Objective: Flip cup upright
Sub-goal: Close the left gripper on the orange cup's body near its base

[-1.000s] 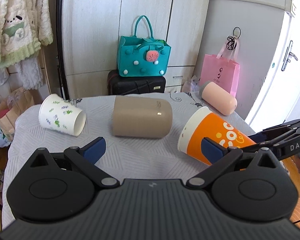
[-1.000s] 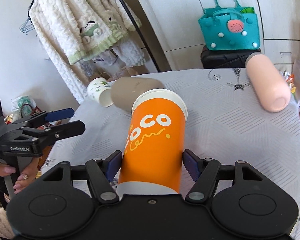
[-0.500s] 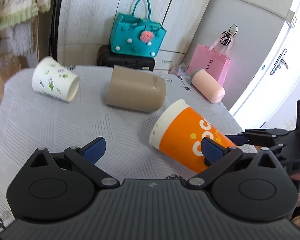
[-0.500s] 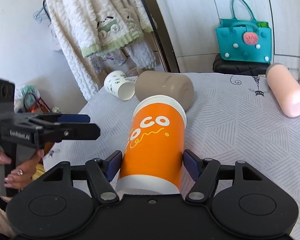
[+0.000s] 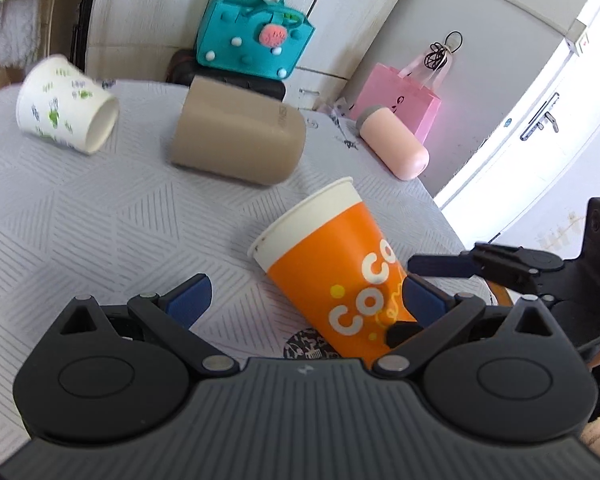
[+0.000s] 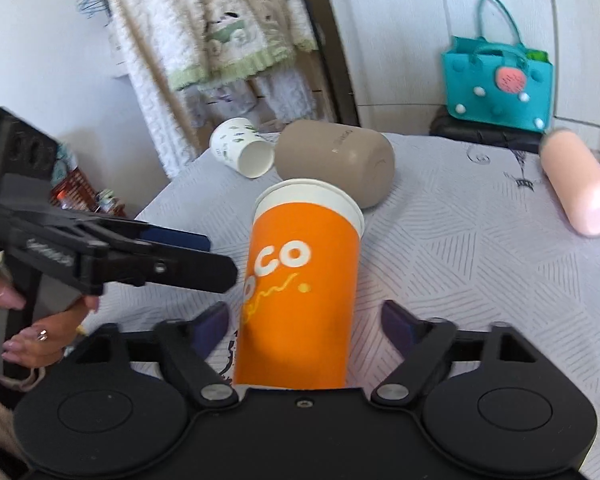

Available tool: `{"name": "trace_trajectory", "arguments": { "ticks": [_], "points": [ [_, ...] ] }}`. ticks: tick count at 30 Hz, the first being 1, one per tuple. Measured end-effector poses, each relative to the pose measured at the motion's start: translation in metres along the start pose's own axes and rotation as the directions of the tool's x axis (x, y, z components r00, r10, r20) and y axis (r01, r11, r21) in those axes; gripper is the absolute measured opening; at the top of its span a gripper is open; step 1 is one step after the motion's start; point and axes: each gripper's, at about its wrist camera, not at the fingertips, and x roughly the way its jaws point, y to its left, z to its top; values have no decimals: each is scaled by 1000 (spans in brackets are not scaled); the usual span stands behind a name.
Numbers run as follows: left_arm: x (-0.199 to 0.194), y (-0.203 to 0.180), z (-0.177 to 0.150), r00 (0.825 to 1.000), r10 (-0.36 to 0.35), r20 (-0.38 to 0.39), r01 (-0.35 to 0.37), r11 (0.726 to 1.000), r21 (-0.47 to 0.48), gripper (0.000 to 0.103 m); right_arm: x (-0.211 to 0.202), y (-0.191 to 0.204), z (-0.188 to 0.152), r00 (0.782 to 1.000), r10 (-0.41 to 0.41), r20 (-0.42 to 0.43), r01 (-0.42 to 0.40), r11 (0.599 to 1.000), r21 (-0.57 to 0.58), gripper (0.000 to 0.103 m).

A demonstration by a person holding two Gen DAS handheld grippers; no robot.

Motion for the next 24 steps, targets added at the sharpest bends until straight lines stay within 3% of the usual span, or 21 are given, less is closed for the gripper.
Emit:
{"name": "trace_trajectory", "arguments": {
  "ticks": [6, 13, 24],
  "points": [
    [16, 4, -3, 994, -92, -57, 89, 994, -63, 103, 4, -2, 7, 995, 51, -81, -56, 996, -65, 93],
    [49, 3, -2, 982, -155, -111, 139, 980, -139, 103, 15, -13, 17, 980, 112, -165, -123, 991, -60, 93],
    [51, 7, 0, 982, -178, -57, 168, 974, -152, 97, 18, -24, 18, 961, 233, -150, -242, 970, -39, 93]
  ]
}}
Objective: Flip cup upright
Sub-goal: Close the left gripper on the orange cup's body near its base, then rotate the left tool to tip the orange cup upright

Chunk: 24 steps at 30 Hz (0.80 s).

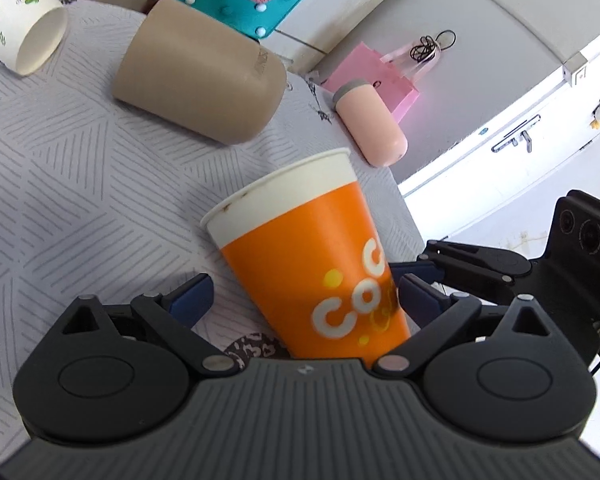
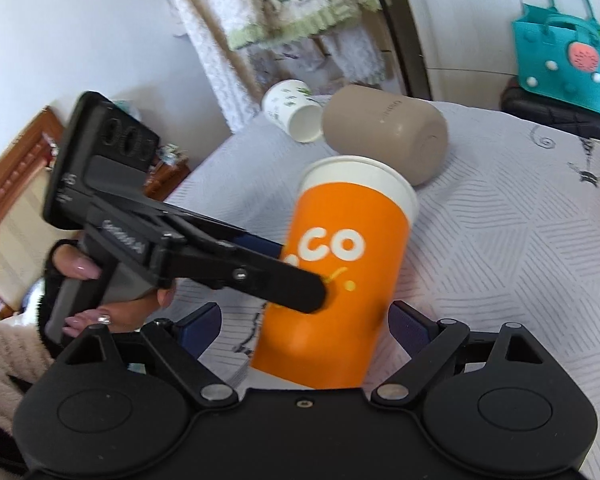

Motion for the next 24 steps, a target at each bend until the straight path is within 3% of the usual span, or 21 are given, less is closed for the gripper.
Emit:
{"name": "trace_trajectory", "arguments": {
  "ticks": [2, 7, 11, 16, 24],
  "points": [
    [-1, 0, 0, 1000, -8, 9, 8, 1000, 4, 89, 0, 1, 0, 1000, 13, 2, -13, 1000, -8, 93],
    [-4, -6, -2, 1000, -8, 27, 7, 1000, 24, 86, -2, 2, -1, 1000, 3, 11, -3, 1000, -15, 91],
    [-7, -9, -3, 999, 0, 48, -3, 998, 56, 82, -3, 6, -4, 999, -50, 20, 51, 998, -40, 77],
    [-19, -17, -5, 996, -14, 90, 4, 994, 108, 78, -10, 22, -13, 990, -118, 75, 126, 984, -123, 77],
    [-36, -41, -13, 981, 40, 189, -88, 963, 256, 75, -12, 37, -19, 974, -173, 147, 198, 965, -171, 76]
  ]
}}
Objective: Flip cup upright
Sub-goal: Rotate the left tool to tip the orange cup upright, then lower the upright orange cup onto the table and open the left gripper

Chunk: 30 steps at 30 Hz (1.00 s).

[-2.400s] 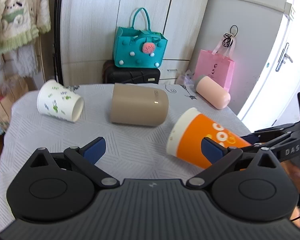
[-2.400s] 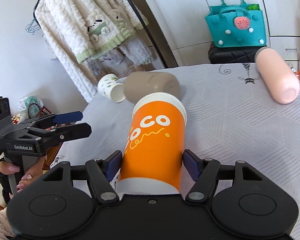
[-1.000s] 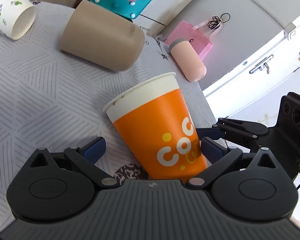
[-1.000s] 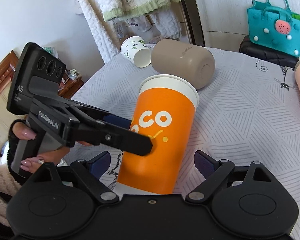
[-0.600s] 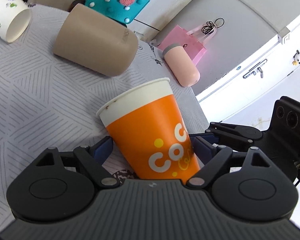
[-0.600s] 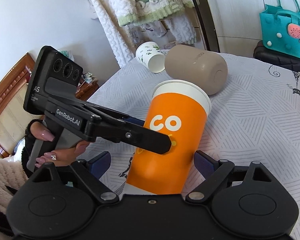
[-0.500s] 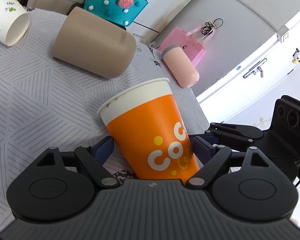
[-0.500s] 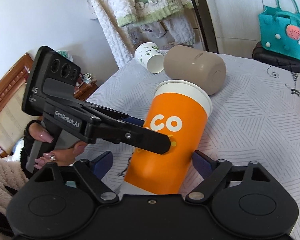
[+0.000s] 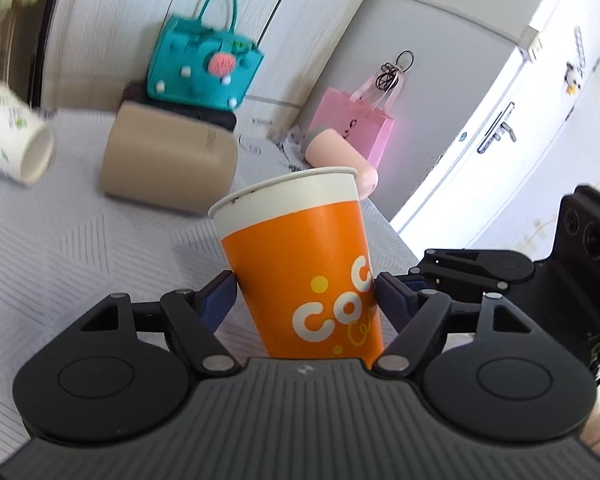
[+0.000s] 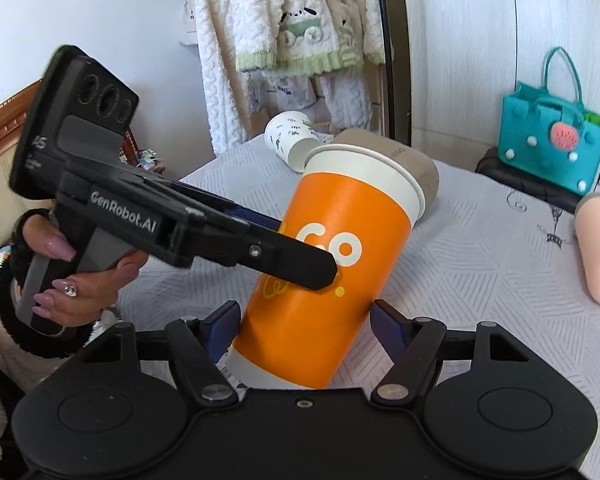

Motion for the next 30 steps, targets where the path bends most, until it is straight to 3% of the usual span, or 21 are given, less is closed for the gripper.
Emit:
{"name": "trace_trajectory", "arguments": {
  "ticks": [6, 9, 17, 30],
  "points": [
    [-16, -12, 0, 997, 38, 63, -45, 994, 104, 74, 2, 27, -3, 990, -119, 73, 131, 972, -197, 76],
    [-23, -14, -1, 995, 47, 88, -59, 989, 133, 72, 4, 34, -4, 982, -156, 105, 177, 954, -242, 76],
    [-31, -7, 1, 991, 35, 128, -54, 988, 146, 68, 17, 34, -2, 955, -226, 195, 275, 919, -282, 76],
    [-28, -3, 9, 973, 99, 211, -138, 974, 178, 68, 50, 31, 6, 926, -255, 277, 322, 918, -231, 73]
  ]
}}
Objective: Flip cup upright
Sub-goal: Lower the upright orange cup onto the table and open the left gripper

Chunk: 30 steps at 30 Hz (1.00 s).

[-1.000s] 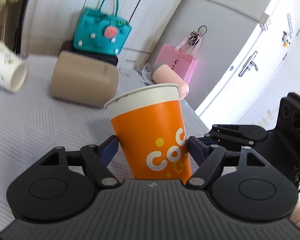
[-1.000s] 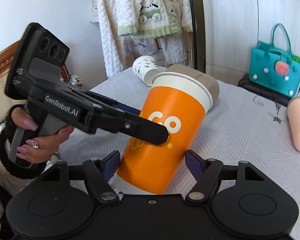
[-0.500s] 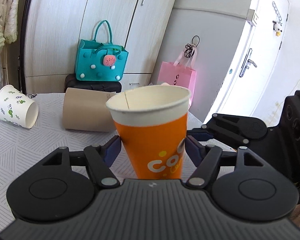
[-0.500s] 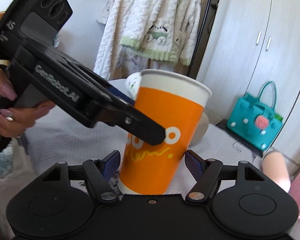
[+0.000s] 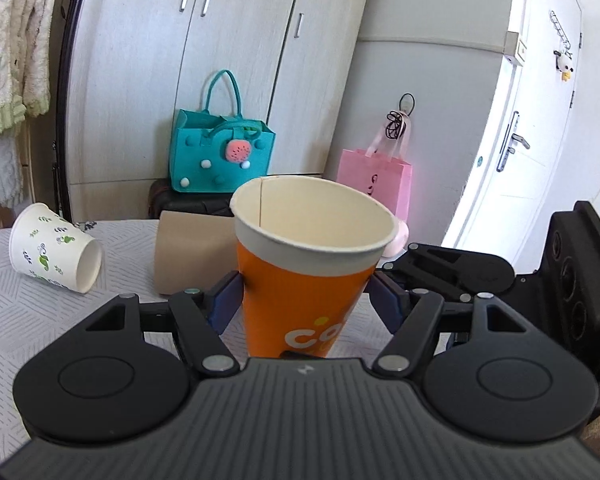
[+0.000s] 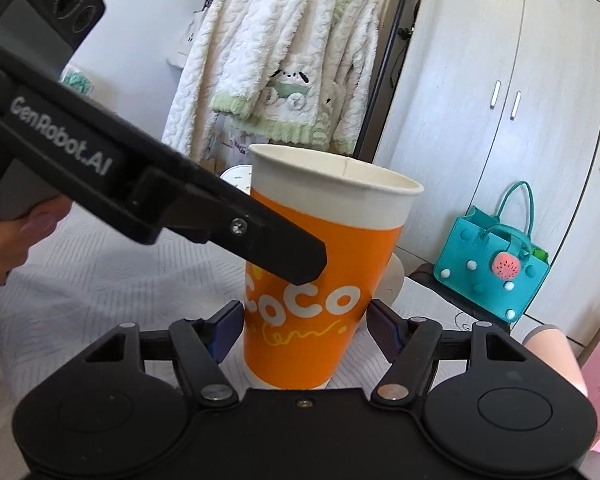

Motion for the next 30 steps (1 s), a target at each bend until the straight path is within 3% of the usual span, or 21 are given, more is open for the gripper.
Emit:
{"name": "trace_trajectory", "arguments": {
  "ticks": [15, 19, 30],
  "points": [
    [8, 11, -7, 1000, -6, -16, 5, 998, -59, 68, 11, -5, -2, 1000, 23, -1, -23, 998, 60, 75],
    [2, 9, -6, 1000, 21, -14, -21, 999, -49, 72, 7, -4, -3, 1000, 2, -10, -1, 998, 67, 83],
    [-35, -2, -19, 995, 99, 29, -97, 994, -42, 78, -25, 4, -4, 998, -55, -4, 55, 991, 124, 85]
  ]
}}
